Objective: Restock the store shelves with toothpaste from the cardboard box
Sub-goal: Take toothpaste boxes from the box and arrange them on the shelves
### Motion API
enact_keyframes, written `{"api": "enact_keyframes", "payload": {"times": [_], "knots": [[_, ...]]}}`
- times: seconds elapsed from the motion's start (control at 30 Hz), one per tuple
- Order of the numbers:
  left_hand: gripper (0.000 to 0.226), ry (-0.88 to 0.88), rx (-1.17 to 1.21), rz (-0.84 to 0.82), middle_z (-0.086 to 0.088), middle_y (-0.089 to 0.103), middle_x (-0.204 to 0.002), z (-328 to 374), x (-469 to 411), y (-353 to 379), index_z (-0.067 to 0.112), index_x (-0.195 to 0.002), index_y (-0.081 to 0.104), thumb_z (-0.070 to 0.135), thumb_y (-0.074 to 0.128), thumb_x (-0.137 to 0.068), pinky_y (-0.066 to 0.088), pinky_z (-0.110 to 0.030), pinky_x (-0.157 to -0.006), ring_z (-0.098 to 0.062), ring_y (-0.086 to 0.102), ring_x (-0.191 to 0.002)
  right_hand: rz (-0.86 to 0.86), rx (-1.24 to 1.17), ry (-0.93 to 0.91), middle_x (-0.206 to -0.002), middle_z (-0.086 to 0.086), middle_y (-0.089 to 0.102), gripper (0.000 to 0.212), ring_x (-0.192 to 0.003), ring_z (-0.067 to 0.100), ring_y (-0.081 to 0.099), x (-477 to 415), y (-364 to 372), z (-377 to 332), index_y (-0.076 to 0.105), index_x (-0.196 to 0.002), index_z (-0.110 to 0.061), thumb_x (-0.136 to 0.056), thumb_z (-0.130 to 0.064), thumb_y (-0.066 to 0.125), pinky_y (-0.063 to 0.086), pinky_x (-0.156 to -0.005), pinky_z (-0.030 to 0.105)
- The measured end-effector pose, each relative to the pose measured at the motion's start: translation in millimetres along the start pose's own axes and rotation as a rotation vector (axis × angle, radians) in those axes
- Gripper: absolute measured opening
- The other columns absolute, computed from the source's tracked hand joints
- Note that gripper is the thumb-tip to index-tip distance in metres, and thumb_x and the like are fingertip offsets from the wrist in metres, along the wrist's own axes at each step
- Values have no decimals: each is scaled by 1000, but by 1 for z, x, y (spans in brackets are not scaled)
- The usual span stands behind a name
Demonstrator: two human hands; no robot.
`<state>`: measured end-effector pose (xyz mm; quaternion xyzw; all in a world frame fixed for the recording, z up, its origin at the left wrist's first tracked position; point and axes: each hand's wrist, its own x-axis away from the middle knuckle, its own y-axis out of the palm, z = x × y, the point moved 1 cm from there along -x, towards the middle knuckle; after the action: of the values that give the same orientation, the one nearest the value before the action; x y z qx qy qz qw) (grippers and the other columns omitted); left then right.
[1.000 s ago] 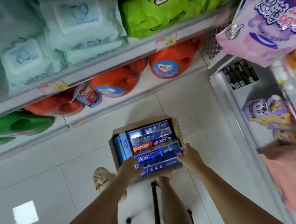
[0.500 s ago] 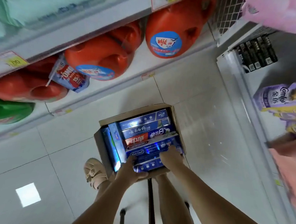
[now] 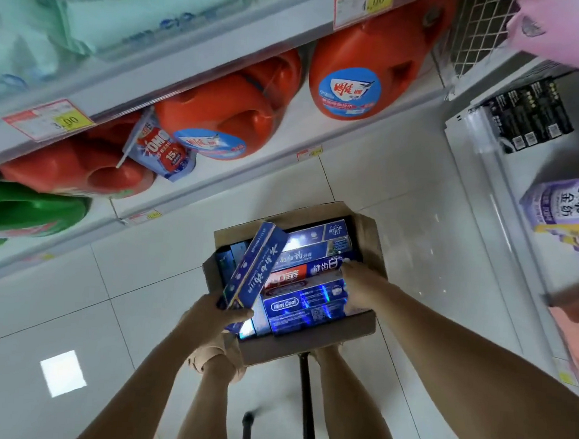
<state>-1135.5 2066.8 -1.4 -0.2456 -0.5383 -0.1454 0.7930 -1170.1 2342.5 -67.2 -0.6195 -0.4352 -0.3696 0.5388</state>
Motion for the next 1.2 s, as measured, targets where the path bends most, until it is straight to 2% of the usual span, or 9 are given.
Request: {"api": "enact_keyframes", "payload": {"times": [0.17,0.33,0.43,0.57,0.73,0.83,0.93,1.1,1.2], "knots": [[44,-5,82,-133,7,70,-92,-15,1,-13,29,-92,59,41,79,-54,54,-24,-69,-9,67,-83,55,158,-32,-140,10,34,91,-122,24,45,-12,2,3,36,-138,-9,-65,-35,84,42,-102,35],[85,-73,231,-50,3,72,-100,-28,5,-10,30,-102,63,82,74,-35,56,-41,-86,-18,69,-94,33,179,-24,-148,11,26,95,-136,30,30,-11,-5,2,30,-142,-13,-66,-34,84,39,-107,40],[82,-193,536,-86,-10,68,-109,-27,12,2,15,-115,57,67,66,-53,54,-43,-88,-25,67,-101,22,163,9,-149,17,25,96,-132,31,38,-9,-3,-2,21,-147,-13,-72,-23,81,43,-103,40],[70,-290,701,-122,-14,64,-115,-28,17,7,13,-111,54,60,60,-60,50,-47,-92,-27,64,-105,75,233,19,-140,19,36,95,-123,29,45,-10,0,-4,17,-147,-13,-75,-26,78,45,-100,37],[89,-282,871,-205,-17,58,-115,-41,19,4,11,-124,53,65,76,-58,55,-34,-58,-24,59,-93,43,290,-2,-140,12,42,100,-132,30,34,-13,0,7,18,-145,-13,-71,-49,76,32,-109,44],[53,-245,837,-193,-16,61,-105,-38,27,5,11,-111,52,39,71,-71,57,-42,-78,-28,61,-94,-9,243,-57,-146,8,36,105,-136,29,30,-8,-6,5,25,-145,-17,-64,-64,73,29,-110,45],[29,-201,833,-172,-16,67,-100,-26,50,5,10,-106,53,12,66,-80,54,-41,-83,-32,66,-93,-45,75,-63,-143,7,41,100,-127,26,43,9,-12,-2,31,-142,-17,-64,-61,75,41,-102,39],[54,-83,999,-144,-20,66,-116,-9,111,-9,10,-120,52,4,74,-71,41,-48,-102,-36,61,-112,5,-153,12,-137,5,49,97,-116,23,54,74,-30,-8,27,-142,-11,-67,-43,80,47,-93,33],[53,-48,1129,-31,-22,65,-115,-1,151,-19,4,-121,50,7,66,-71,53,-44,-87,-35,63,-108,47,-240,51,-135,5,51,89,-112,23,56,123,-43,-11,29,-140,-14,-70,-39,78,48,-90,30]]}}
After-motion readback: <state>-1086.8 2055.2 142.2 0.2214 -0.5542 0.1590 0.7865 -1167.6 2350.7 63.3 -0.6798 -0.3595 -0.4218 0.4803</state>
